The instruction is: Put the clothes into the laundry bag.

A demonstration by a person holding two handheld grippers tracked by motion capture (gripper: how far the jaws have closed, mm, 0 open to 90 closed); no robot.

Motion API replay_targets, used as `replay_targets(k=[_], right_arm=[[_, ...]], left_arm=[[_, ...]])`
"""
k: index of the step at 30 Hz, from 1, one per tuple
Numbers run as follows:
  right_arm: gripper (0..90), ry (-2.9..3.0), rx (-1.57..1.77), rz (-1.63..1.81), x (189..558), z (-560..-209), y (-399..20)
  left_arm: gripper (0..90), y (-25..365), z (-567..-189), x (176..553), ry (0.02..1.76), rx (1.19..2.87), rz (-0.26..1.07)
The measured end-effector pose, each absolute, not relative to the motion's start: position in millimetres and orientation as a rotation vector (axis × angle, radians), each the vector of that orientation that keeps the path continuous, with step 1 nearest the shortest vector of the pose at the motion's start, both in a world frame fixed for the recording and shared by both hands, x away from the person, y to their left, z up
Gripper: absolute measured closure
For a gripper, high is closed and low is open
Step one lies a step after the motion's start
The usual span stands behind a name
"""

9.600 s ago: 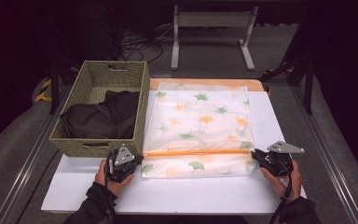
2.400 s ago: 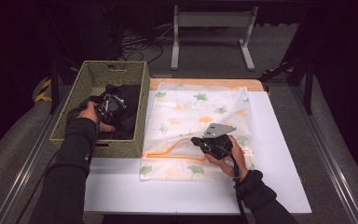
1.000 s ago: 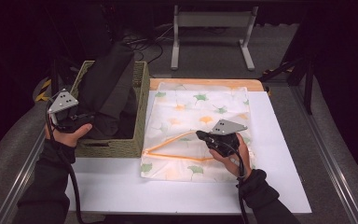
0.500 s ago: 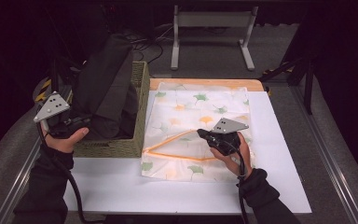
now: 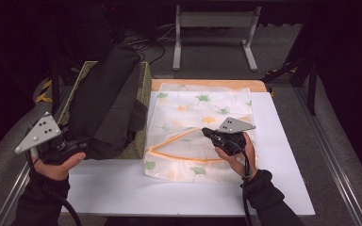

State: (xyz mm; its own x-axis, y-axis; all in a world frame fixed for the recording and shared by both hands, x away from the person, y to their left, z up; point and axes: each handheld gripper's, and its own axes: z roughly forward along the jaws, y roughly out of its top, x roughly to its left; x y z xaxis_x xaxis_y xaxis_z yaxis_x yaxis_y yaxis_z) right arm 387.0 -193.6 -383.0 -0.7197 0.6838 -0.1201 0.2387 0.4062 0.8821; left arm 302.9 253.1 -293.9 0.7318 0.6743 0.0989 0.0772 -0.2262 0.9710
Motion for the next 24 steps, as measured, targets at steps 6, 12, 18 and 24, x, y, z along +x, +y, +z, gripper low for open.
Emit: replay_targets(k=[6, 12, 18, 24], right_arm=[[89.8, 2.199, 0.784, 1.261, 387, -383, -193], [89.8, 2.195, 0.790, 1.251, 387, -384, -191], [89.9, 2.204, 0.801, 1.261, 389, -385, -192], [89.8, 2.202, 0.806, 1.267, 390, -385, -193]], left_arm=[[61.5, 233, -302, 276, 0.534, 1.762, 0.546], [61.4, 203, -322, 265, 0.491, 1.867, 0.419], [61.1, 168, -354, 276, 0.467, 2.034, 0.330], [60.6, 120, -383, 296, 0.401, 2.275, 0.276]])
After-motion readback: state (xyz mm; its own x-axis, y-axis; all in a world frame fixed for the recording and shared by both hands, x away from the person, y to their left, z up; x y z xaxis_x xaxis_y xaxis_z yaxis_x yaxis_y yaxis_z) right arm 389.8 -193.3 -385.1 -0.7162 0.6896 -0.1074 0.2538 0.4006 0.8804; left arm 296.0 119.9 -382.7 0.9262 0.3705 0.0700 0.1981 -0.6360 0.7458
